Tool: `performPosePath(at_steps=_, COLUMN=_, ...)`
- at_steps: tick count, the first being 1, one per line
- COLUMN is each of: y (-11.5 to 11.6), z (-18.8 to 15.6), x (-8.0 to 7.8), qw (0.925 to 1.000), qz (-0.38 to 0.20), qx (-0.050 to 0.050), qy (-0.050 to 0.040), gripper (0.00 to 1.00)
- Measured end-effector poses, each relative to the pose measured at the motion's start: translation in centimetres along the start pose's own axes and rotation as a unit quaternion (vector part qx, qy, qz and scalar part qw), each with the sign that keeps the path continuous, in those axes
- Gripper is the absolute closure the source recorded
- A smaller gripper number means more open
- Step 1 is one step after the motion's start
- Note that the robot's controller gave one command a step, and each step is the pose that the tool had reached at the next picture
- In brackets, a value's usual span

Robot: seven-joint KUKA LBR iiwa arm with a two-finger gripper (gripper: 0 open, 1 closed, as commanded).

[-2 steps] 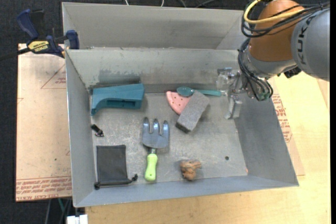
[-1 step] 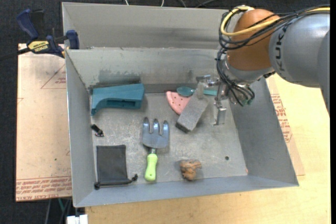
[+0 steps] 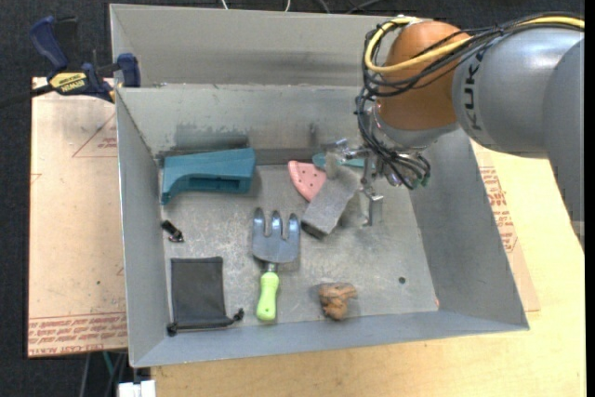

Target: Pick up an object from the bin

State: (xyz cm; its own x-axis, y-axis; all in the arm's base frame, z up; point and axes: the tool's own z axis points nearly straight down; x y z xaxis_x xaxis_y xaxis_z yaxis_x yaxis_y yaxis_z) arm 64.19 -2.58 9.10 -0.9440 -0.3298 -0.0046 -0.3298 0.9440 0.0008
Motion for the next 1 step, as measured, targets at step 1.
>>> performPosePath(at_steps=1, y=4.29, z=-0.92, x=-0.42, qw=0.9997, qz=0.025, qx=-0.001, qy=-0.0005, gripper=0.00)
